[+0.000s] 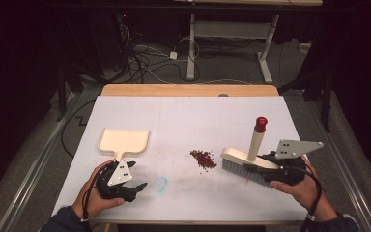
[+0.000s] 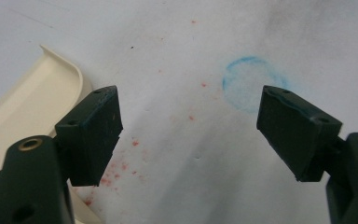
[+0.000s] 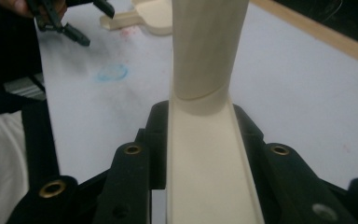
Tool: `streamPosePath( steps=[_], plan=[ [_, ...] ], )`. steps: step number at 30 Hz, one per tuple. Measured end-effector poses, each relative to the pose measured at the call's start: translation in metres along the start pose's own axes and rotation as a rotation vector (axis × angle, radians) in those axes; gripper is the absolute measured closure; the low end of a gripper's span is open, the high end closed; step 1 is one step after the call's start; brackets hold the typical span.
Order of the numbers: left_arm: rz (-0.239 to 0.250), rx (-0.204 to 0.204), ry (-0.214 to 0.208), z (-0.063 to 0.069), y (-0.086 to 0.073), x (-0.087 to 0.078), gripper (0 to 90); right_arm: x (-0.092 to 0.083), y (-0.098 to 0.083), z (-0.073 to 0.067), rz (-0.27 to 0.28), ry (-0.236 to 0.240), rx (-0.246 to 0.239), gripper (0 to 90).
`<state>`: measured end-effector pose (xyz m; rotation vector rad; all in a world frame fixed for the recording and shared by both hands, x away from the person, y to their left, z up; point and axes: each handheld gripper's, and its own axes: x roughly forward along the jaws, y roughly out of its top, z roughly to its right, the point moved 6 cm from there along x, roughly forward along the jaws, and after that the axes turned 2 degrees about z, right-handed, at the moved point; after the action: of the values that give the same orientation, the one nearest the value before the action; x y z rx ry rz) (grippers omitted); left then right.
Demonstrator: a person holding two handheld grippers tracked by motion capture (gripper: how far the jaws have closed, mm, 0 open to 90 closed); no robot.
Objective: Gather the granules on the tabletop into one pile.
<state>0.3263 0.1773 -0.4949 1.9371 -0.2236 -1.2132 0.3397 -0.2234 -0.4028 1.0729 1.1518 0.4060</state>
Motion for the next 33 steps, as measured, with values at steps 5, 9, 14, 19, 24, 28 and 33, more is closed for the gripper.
streamPosePath(
  steps=[5, 9, 14, 19, 24, 28, 33],
  plan=[
    [-0.001, 0.007, 0.0, 0.0, 0.0, 0.0, 21.2, -0.016, -0.017, -0.005, -0.069, 0.054, 0.088, 67.2],
    [0.001, 0.007, -0.002, 0.0, 0.001, 0.0, 21.2, -0.015, -0.033, -0.004, -0.14, 0.081, 0.126, 67.2],
    [-0.003, 0.009, -0.008, 0.0, 0.001, 0.002, 21.2, -0.006, -0.044, 0.004, -0.209, 0.127, 0.175, 67.1],
    [-0.01, 0.013, -0.016, 0.002, 0.001, 0.004, 21.2, 0.007, -0.052, 0.025, -0.272, 0.133, 0.189, 66.3],
    [-0.011, 0.009, -0.019, 0.003, 0.002, 0.005, 21.2, 0.017, -0.053, 0.054, -0.318, 0.076, 0.182, 57.3],
    [-0.013, 0.009, -0.021, 0.002, 0.001, 0.006, 21.2, 0.024, -0.053, 0.08, -0.352, -0.022, 0.181, 42.1],
    [-0.015, 0.006, -0.024, 0.003, 0.0, 0.006, 21.2, 0.018, -0.045, 0.104, -0.27, -0.152, 0.224, 46.0]
  ],
)
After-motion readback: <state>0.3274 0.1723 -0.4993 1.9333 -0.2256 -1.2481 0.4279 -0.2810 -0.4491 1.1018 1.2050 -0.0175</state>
